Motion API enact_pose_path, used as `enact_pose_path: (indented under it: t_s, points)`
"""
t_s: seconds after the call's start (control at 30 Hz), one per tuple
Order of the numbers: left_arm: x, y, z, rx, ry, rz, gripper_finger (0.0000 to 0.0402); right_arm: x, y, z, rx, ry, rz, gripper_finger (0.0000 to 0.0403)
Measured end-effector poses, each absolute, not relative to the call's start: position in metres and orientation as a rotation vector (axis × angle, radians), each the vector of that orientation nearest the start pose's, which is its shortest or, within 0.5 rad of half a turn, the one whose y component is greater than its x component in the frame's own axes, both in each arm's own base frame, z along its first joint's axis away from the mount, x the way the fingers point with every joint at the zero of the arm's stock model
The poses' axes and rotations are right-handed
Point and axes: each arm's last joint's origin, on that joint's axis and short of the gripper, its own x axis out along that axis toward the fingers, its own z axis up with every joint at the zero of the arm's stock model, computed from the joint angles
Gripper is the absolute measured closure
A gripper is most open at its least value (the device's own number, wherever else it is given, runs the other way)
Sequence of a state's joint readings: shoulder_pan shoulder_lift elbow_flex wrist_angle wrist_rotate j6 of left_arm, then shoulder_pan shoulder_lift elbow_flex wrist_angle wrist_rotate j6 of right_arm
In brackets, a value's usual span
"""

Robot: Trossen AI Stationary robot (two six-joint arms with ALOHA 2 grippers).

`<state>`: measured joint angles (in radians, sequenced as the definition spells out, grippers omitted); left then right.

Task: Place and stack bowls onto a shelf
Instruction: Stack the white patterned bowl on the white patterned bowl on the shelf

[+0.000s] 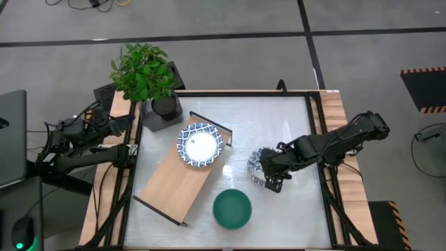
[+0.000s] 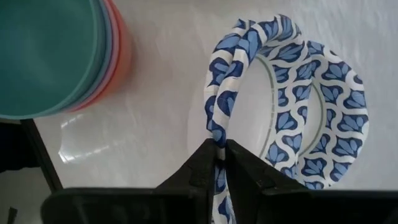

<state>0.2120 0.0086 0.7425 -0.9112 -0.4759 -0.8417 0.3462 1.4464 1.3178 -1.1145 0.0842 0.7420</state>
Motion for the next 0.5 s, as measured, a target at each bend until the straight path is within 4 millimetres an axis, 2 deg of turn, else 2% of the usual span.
enact_pose_path:
  t_s: [0.17, 0.5]
  points:
    - [-0.0128, 0.0108, 0.2979, -0.781, -0.119, 0.72, 0.0159, 0.2555, 0.0896, 0.3021, 0.378, 1.212, -0.219, 0.0328]
    - [-0.0132, 0.0108, 0.296, -0.768, -0.096, 0.728, 0.0159, 0.2559, 0.0901, 0.3041, 0.388, 1.193, -0.204, 0.028]
